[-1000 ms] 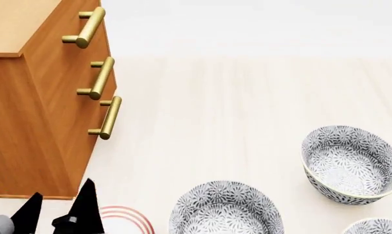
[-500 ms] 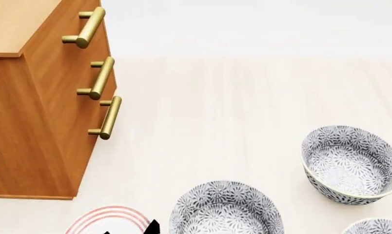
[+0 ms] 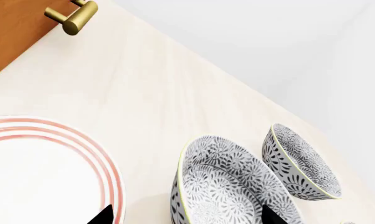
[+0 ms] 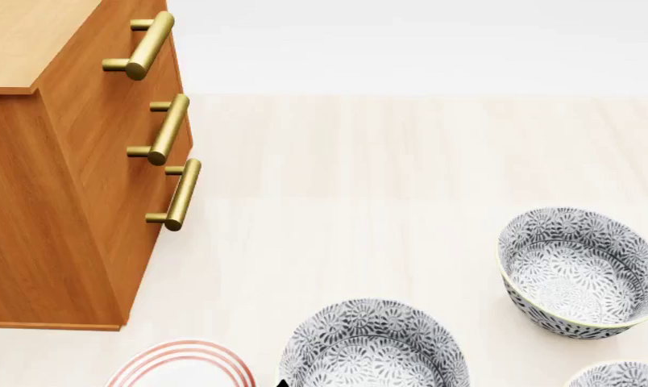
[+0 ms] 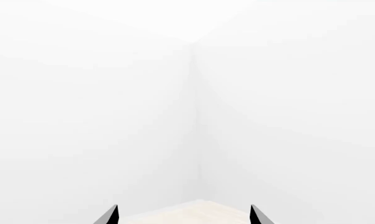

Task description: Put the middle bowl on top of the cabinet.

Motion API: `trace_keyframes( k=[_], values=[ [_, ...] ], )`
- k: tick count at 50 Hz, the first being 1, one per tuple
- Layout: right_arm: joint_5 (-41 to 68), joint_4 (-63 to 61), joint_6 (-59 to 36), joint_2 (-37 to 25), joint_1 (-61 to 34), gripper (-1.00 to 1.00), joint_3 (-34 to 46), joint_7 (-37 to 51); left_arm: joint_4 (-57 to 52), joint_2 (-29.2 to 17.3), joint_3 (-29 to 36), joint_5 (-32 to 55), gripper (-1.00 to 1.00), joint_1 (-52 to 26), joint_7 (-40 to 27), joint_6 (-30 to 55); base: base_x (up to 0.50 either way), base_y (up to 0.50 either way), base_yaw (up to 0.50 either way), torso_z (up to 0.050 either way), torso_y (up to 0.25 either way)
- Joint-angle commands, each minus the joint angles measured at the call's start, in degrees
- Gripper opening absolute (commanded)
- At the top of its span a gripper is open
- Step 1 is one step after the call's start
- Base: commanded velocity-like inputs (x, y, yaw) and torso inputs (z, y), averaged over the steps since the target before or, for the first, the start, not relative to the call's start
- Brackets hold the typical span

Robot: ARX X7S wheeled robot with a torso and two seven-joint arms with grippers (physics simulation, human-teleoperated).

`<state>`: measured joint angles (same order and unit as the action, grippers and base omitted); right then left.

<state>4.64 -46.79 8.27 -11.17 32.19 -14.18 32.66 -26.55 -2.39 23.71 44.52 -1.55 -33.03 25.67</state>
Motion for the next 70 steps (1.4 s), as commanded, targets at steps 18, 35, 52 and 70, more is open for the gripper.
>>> trace_keyframes(
  k=[18,35,52,70],
  values=[
    [0.1,-0.3,0.1,-0.7,0.2,1.0,0.3,1.0,4.1,-0.1,6.7,-0.4,1.0,-5.5,-7.7,0.4,0.0,0.0,0.0,0.0,0.0],
    [0.1,-0.9,0.7,-0.8,1.2,1.0,0.2,1.6,5.3,-0.2,10.7,-0.7,1.0,-6.0,-10.1,0.0,0.0,0.0,0.0,0.0,0.0],
    [0.4,-0.8,1.3,-1.2,1.6,1.0,0.1,2.0,8.0,0.1,13.4,-0.5,1.0,-8.2,-12.5,-1.0,0.0,0.0,0.0,0.0,0.0],
    [0.3,-0.8,1.3,-1.6,1.6,1.0,0.6,2.3,10.4,1.1,15.4,2.8,1.0,-12.6,-16.9,-1.2,0.0,0.0,0.0,0.0,0.0]
  ],
)
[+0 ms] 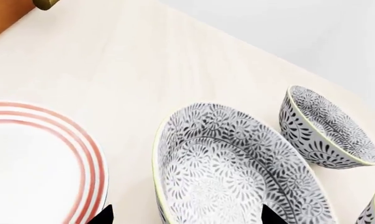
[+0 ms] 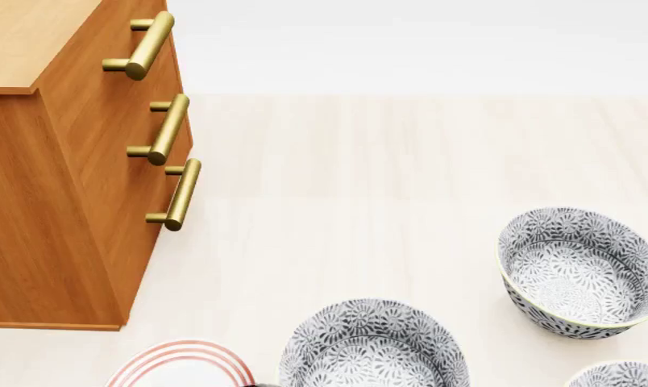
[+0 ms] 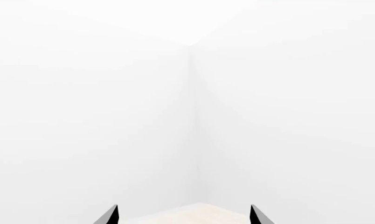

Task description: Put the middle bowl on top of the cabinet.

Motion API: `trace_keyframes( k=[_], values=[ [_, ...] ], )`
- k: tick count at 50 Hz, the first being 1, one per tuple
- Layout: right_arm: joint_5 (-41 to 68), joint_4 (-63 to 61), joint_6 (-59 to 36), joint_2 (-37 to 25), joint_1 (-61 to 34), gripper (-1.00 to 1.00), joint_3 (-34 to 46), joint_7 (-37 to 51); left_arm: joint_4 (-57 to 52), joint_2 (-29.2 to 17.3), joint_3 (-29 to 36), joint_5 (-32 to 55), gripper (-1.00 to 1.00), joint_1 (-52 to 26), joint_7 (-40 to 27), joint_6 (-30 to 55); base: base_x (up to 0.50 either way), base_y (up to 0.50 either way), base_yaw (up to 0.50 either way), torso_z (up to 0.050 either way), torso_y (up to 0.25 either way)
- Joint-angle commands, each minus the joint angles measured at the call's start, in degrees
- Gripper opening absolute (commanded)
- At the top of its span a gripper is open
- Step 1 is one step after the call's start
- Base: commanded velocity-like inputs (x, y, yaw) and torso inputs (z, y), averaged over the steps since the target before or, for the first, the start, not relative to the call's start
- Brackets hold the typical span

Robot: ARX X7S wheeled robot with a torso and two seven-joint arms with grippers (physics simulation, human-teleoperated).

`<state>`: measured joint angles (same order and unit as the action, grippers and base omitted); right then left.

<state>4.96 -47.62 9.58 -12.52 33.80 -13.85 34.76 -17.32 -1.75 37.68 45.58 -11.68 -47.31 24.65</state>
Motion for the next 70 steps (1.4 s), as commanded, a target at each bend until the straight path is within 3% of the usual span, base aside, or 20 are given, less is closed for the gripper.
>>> trace_keyframes(
  k=[1,15,28,56,57,63,70],
  values=[
    [0.0,0.1,0.1,-0.3,0.0,1.0,0.2,0.2,1.4,0.4,1.6,1.8,1.0,-2.6,-2.6,-0.4,0.0,0.0,0.0,0.0,0.0],
    [0.1,0.0,0.7,-0.4,0.5,1.0,0.1,0.6,5.6,0.1,4.1,2.6,1.0,-5.7,-4.1,-2.8,0.0,0.0,0.0,0.0,0.0],
    [0.3,-0.6,2.2,-0.3,2.2,1.0,-0.6,0.9,14.7,0.1,5.0,3.2,1.0,-7.6,-0.8,-6.9,0.0,0.0,0.0,0.0,0.0],
    [0.2,-1.2,3.0,-0.4,3.5,1.0,-0.6,1.3,18.5,-0.2,9.8,5.2,1.0,-9.1,0.7,-10.8,0.0,0.0,0.0,0.0,0.0],
    [0.2,-1.2,3.0,-0.4,3.4,1.0,-0.6,1.3,18.3,-0.3,9.8,5.5,-1.0,-9.1,1.0,-11.0,0.0,0.0,0.0,0.0,0.0],
    [0.0,-1.0,2.5,-0.6,2.9,1.0,-0.3,1.4,17.4,-0.8,10.6,5.4,-1.0,-8.9,2.4,-12.9,0.0,0.0,0.0,0.0,0.0],
    [0.0,-1.2,2.6,-0.6,2.9,1.0,-0.2,1.5,14.4,-1.8,10.6,9.4,-1.0,-7.5,11.3,-17.0,0.0,0.0,0.0,0.0,0.0]
  ],
)
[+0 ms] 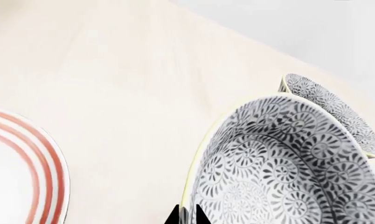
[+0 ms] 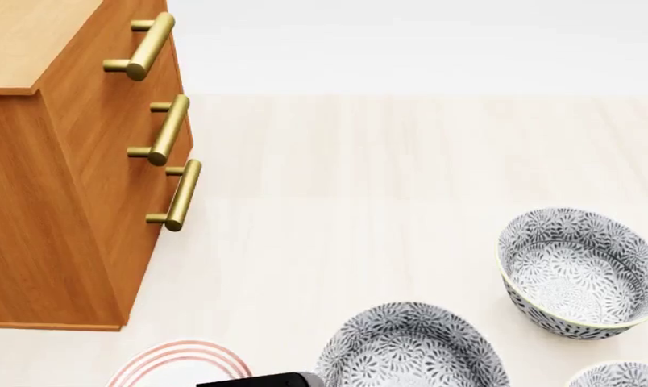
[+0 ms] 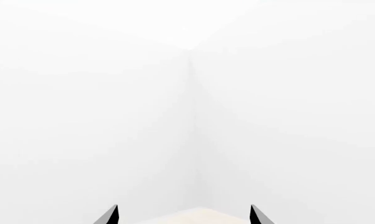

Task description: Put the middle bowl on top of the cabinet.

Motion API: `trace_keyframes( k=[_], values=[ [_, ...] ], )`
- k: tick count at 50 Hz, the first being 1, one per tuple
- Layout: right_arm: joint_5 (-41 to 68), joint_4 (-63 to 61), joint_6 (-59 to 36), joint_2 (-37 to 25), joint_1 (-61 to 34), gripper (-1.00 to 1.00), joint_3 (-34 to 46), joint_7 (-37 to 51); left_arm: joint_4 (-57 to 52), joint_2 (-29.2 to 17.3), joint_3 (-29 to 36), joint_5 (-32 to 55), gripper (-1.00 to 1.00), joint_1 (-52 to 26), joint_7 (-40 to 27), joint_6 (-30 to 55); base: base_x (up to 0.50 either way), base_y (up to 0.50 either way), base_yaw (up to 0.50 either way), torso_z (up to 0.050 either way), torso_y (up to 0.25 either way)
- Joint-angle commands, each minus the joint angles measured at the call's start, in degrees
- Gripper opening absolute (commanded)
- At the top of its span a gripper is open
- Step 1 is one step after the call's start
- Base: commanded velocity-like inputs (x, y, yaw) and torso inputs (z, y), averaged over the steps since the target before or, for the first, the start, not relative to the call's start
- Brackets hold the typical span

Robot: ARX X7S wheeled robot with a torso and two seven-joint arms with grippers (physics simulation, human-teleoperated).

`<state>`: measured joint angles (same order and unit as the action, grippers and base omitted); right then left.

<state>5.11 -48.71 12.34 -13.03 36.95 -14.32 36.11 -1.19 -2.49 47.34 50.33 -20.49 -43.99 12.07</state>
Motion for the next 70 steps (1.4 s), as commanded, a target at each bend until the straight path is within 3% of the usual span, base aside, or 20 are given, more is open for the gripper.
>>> trace_keyframes(
  k=[1,19,47,55,59,70],
  values=[
    [-0.2,-0.1,-0.3,-0.2,-0.3,1.0,0.3,0.2,-2.5,-1.4,1.2,4.8,-1.0,1.5,9.4,-4.9,0.0,0.0,0.0,0.016,0.072],
    [-0.2,0.0,0.6,-0.3,0.1,1.0,0.2,0.5,-10.8,-4.1,3.2,1.3,-1.0,2.1,6.0,-6.6,0.0,0.0,0.0,0.041,0.193],
    [-1.1,-0.5,-0.7,-0.6,-0.9,1.0,1.4,0.9,-36.2,-9.2,7.2,-7.5,-1.0,-1.6,-4.9,-1.4,0.0,0.0,0.0,0.041,0.212],
    [-1.4,-0.1,-0.7,-0.6,-1.4,1.0,1.7,1.1,-47.1,-10.8,3.3,-1.9,-1.0,-10.9,-12.9,6.5,0.0,0.0,0.0,0.028,0.177],
    [-2.4,-0.1,-1.7,-0.5,-2.3,1.0,2.9,1.2,-49.7,-11.2,-2.2,8.1,-1.0,-17.6,-18.6,9.1,0.0,0.0,0.0,0.0,0.0],
    [-4.6,-1.1,-2.9,0.5,-3.0,1.0,4.3,2.1,-46.8,-19.7,-14.8,32.6,-1.0,-29.1,-21.0,6.2,0.0,0.0,0.0,0.0,0.0]
  ],
)
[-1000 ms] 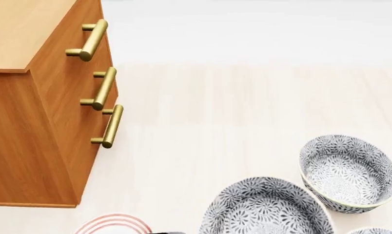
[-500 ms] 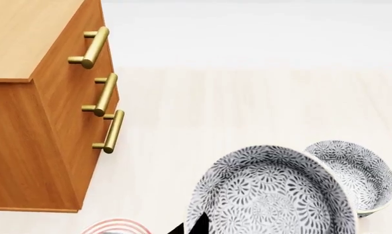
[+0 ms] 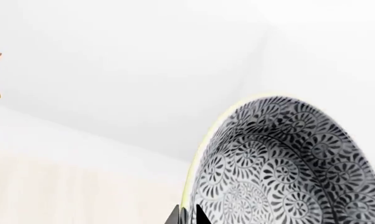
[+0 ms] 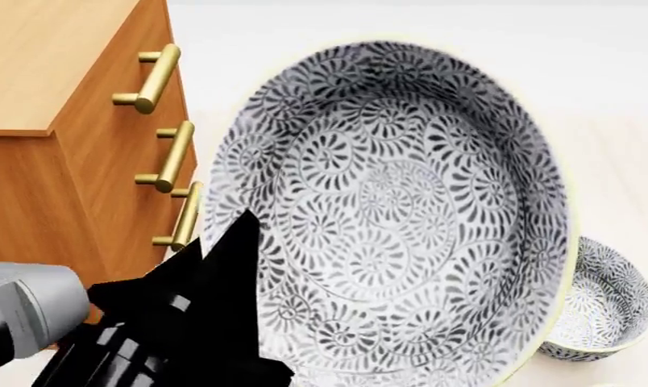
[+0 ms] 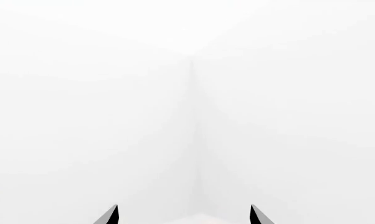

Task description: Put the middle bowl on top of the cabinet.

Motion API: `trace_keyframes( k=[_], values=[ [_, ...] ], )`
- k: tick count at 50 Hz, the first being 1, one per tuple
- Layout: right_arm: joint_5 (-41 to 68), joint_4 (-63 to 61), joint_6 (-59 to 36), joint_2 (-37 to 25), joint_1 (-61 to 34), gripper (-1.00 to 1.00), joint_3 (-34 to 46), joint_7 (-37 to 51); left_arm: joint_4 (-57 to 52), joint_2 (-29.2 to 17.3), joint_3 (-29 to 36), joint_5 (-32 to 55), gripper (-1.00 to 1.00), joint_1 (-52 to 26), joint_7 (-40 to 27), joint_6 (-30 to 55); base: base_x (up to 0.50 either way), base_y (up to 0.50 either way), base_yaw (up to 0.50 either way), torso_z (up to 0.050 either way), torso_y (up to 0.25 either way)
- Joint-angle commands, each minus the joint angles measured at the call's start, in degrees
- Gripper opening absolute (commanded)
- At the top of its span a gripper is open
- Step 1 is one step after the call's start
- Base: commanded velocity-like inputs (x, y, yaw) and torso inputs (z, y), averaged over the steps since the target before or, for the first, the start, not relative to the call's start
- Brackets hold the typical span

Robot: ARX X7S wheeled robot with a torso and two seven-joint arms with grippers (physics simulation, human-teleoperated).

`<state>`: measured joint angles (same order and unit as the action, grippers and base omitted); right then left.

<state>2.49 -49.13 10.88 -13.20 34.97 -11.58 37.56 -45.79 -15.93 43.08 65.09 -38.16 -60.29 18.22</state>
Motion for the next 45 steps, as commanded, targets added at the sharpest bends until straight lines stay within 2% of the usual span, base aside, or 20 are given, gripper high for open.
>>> trace_keyframes(
  k=[1,3,7,9,11,13,14,22,29,30,36,45],
  values=[
    [-2.5,-0.9,-1.9,0.9,-1.1,1.0,2.0,0.8,-2.2,-7.9,-11.8,18.8,-1.0,-13.8,-6.3,0.5,0.0,0.0,0.0,0.0,0.0],
    [-3.2,-1.2,-2.4,1.1,-1.4,1.0,2.6,0.9,-2.2,-9.3,-12.8,19.4,-1.0,-16.2,-7.8,1.3,0.0,0.0,0.0,0.0,0.0],
    [-4.9,-2.5,-4.9,1.8,-2.6,1.0,4.5,1.0,1.4,-11.7,-14.5,28.1,-1.0,-22.9,-14.2,2.3,0.0,0.0,0.0,0.0,0.0],
    [-5.2,-3.1,-5.4,1.9,-2.5,1.0,4.7,1.2,2.5,-11.9,-14.7,30.0,-1.0,-24.4,-14.2,2.4,0.0,0.0,0.0,0.0,0.0],
    [-5.4,-3.9,-5.9,2.1,-2.5,1.0,4.9,1.4,4.3,-12.8,-15.0,34.1,-1.0,-27.1,-17.4,2.7,0.0,0.0,0.0,0.0,0.0],
    [-5.7,-4.3,-6.5,2.3,-2.7,1.0,5.2,1.6,4.3,-13.4,-14.9,33.5,-1.0,-29.1,-13.4,4.3,0.0,0.0,0.0,0.0,0.0],
    [-6.1,-4.4,-6.9,2.4,-3.0,1.0,5.6,1.6,5.8,-13.6,-14.3,33.5,-1.0,-30.3,-15.5,5.1,0.0,0.0,0.0,0.0,0.0],
    [-7.3,-4.4,-9.6,2.1,-4.9,1.0,7.7,1.0,13.5,-13.1,-12.4,38.6,-1.0,-36.6,-18.1,7.8,0.0,0.0,0.0,0.0,0.0],
    [-6.6,-4.5,-9.0,1.6,-4.1,1.0,7.2,1.2,25.2,-12.2,-11.7,46.3,-1.0,-43.5,-19.7,9.5,0.0,0.0,0.0,0.0,0.0],
    [-6.3,-4.4,-8.7,1.5,-3.9,1.0,6.8,1.3,27.7,-11.8,-11.7,49.8,-1.0,-44.3,-20.9,9.3,0.0,0.0,0.0,0.0,0.0],
    [-6.1,-4.7,-9.7,1.2,-4.5,1.0,7.0,1.3,39.7,-10.2,-10.2,57.9,-1.0,-47.8,-22.0,10.7,0.0,0.0,0.0,0.0,0.0],
    [-4.5,-3.5,-8.1,0.4,-4.2,1.0,5.8,1.5,54.4,-10.4,-7.5,57.2,-1.0,-53.8,-24.0,11.6,0.0,0.0,0.0,0.0,0.0]
  ],
)
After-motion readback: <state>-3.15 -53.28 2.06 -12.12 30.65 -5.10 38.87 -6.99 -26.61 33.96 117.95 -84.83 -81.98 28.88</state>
